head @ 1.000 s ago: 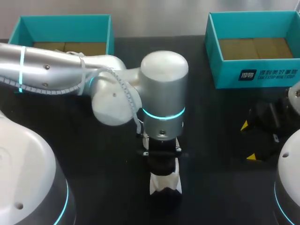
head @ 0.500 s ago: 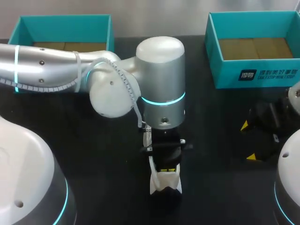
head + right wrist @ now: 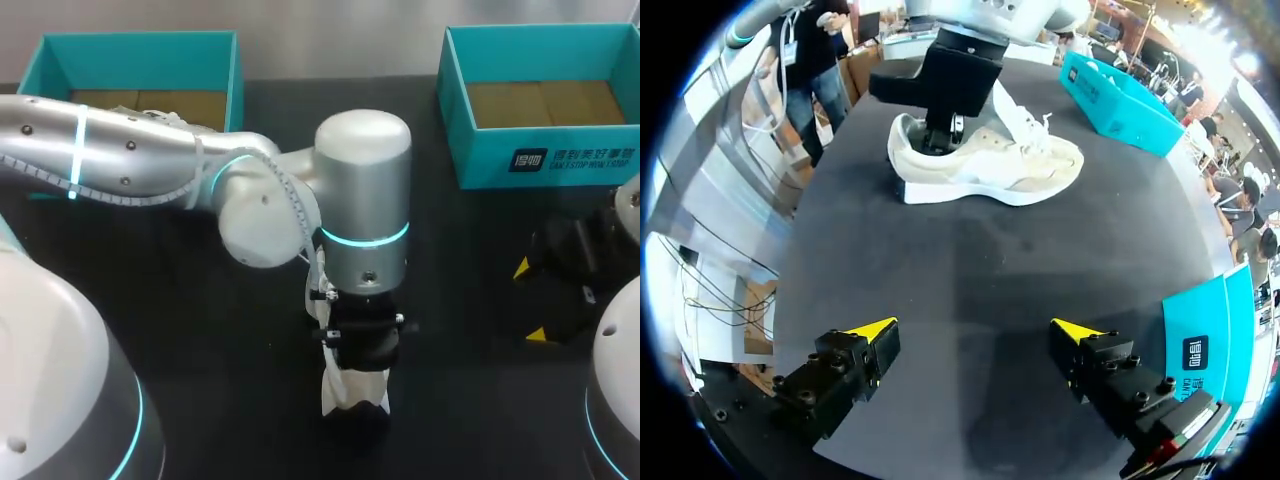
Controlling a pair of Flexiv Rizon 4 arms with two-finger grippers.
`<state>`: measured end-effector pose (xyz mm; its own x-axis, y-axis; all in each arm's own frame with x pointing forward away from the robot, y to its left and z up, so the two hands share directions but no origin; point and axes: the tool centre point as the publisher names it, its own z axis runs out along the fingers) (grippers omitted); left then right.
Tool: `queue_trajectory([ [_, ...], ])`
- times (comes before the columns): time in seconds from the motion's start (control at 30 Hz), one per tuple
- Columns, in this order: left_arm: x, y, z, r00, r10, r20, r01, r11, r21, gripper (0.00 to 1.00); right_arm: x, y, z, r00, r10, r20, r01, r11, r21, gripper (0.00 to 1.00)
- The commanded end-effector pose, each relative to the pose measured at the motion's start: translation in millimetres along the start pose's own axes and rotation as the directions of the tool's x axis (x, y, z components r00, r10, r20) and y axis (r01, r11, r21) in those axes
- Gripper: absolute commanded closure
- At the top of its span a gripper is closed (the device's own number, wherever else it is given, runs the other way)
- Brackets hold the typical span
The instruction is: Take the shoe out of the shoebox, open the shoe tongue, remove and reinsert the insole, then place the shoe into the shoebox
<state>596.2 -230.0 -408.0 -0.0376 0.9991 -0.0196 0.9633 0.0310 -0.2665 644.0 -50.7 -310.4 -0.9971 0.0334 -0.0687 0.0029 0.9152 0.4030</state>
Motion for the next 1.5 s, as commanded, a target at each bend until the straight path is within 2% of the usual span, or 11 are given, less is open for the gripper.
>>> queue_trajectory([
  [0.03, 1.7, 8.0, 11.8, 1.000, -0.020, -0.020, 0.018, 0.998, -0.063, 1.00, 1.2, 0.6, 0.1, 1.000, 0.000, 0.002, 0.000, 1.000, 0.004, 0.00],
  [0.27, 15.3, 21.0, -5.3, 0.999, -0.042, -0.019, 0.038, 0.986, -0.165, 1.00, 1.2, 0.6, 0.1, 1.000, 0.000, 0.002, 0.000, 1.000, 0.004, 0.00],
  [0.47, 20.1, 13.5, -33.3, 0.998, -0.027, 0.049, 0.036, 0.982, -0.186, 1.00, 1.2, 0.6, 0.1, 1.000, 0.000, 0.002, 0.000, 1.000, 0.004, 0.00],
  [0.6, 18.5, 3.9, -43.3, 0.998, -0.012, 0.068, 0.024, 0.982, -0.187, 1.00, 1.2, 0.6, 0.1, 1.000, 0.000, 0.002, 0.000, 1.000, 0.004, 0.00],
  [0.7, 16.0, -2.4, -39.2, 0.998, 0.004, 0.064, 0.008, 0.984, -0.178, 1.00, 1.2, 0.6, 0.1, 1.000, 0.000, 0.002, 0.000, 1.000, 0.004, 0.00],
  [0.8, 10.1, -3.9, -24.5, 0.999, 0.007, 0.033, -0.001, 0.984, -0.177, 1.00, 1.2, 0.6, 0.1, 1.000, 0.000, 0.002, 0.000, 1.000, 0.004, 0.00],
  [1.07, 0.3, 16.7, 7.0, 0.998, -0.028, -0.047, 0.018, 0.979, -0.203, 1.00, 1.2, 0.6, 0.1, 1.000, 0.000, 0.002, 0.000, 1.000, 0.004, 0.00],
  [1.17, 2.2, 19.8, 2.7, 0.998, -0.041, -0.047, 0.030, 0.978, -0.208, 1.00, 1.2, 0.6, 0.1, 1.000, 0.000, 0.002, 0.000, 1.000, 0.004, 0.00],
  [1.27, 4.2, 19.6, -13.4, 0.999, -0.041, -0.007, 0.038, 0.977, -0.210, 1.00, 1.2, 0.6, 0.1, 1.000, 0.000, 0.002, 0.000, 1.000, 0.004, 0.00],
  [1.37, 6.9, 14.7, -28.8, 0.999, -0.040, 0.025, 0.045, 0.975, -0.218, 1.00, 1.2, 0.6, 0.1, 1.000, 0.000, 0.002, 0.000, 1.000, 0.004, 0.00],
  [1.5, 10.3, 6.7, -34.9, 0.998, -0.052, 0.023, 0.056, 0.967, -0.250, 1.00, 1.2, 0.6, 0.1, 1.000, 0.000, 0.002, 0.000, 1.000, 0.004, 0.00],
])
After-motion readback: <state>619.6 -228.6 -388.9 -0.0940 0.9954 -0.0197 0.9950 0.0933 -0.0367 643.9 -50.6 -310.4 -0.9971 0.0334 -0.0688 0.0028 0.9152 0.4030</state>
